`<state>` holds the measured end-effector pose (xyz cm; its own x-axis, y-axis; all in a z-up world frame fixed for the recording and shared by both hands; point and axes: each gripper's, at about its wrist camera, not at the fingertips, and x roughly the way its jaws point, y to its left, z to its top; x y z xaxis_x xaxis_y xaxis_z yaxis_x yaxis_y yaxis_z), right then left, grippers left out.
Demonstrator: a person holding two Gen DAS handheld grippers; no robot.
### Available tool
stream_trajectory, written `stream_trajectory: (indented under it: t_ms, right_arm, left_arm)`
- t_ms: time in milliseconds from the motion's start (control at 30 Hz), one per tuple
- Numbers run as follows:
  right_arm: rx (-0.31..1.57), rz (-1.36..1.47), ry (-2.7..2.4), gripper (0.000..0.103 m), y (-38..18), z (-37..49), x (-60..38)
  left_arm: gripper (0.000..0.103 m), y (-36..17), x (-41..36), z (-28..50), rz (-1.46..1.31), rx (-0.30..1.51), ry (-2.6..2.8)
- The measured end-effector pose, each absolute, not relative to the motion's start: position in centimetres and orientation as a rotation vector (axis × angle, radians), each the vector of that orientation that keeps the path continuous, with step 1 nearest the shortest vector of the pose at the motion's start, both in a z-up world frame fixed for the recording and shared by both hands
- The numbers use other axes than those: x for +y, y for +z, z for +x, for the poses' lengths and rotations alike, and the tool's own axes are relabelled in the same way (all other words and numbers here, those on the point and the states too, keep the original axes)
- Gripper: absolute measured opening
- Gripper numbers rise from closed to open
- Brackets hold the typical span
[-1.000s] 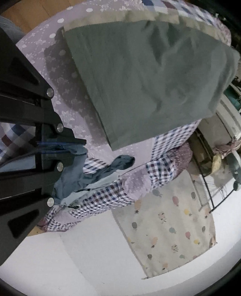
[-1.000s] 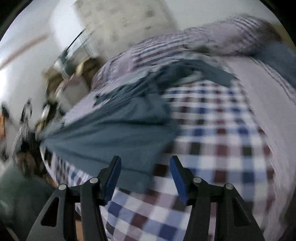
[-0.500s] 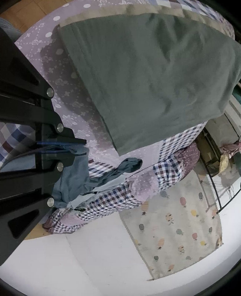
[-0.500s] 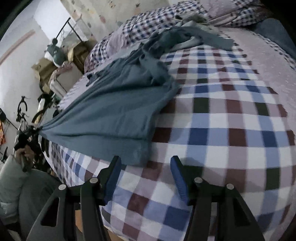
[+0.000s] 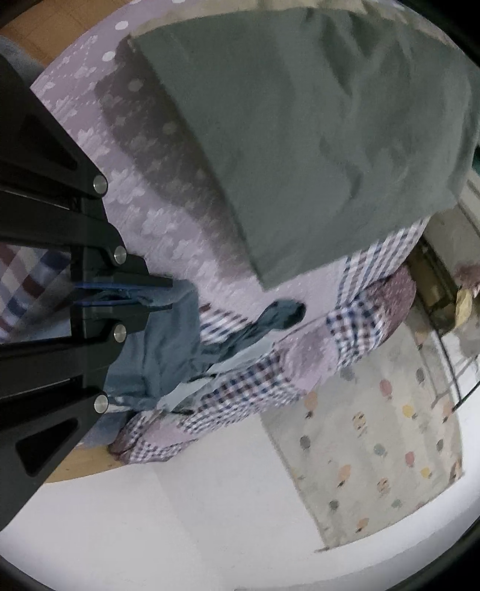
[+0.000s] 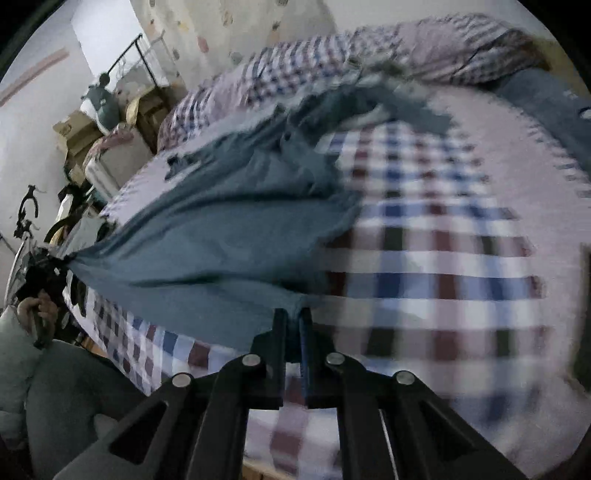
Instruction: Fold clothes
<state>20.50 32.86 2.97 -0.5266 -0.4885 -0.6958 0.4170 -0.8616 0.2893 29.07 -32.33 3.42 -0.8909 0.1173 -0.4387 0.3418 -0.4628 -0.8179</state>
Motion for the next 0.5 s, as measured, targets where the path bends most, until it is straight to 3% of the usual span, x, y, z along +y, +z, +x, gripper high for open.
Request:
stream_trajectory:
  t_ms: [233,500]
  right_arm:
    - [-0.174,1.072,-2.522,0.003,7.7,27.2,41.0]
    - [-0.126,1.285,-2.557,0.004,5.6,30.0,43.2]
  left_arm:
    - [0.002,4.8,-27.7,29.7,0.818,1.542,-2.66]
    - [0.002,5.3,-24.6,32.4,0.921,1.451,-2.673]
